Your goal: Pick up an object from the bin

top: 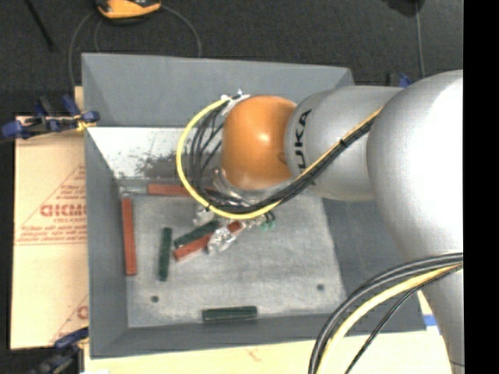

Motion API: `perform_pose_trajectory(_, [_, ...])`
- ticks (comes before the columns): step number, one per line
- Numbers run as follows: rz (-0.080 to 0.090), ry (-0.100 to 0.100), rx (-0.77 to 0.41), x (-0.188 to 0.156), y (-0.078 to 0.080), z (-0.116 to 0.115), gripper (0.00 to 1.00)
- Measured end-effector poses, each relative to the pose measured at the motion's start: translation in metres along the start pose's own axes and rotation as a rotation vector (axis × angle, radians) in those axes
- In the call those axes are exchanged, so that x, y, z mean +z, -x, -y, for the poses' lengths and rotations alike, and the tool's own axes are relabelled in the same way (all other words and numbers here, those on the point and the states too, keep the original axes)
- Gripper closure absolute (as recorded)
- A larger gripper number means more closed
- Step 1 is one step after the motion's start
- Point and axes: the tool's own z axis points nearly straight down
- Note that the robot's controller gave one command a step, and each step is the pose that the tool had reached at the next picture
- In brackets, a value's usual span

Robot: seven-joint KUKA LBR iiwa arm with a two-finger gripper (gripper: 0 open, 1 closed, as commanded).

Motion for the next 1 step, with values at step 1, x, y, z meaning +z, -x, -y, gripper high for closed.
perform_pose_trajectory(1, [0.003,-0.001,0.062,-0.1342,0.0192,0.0016,1.0])
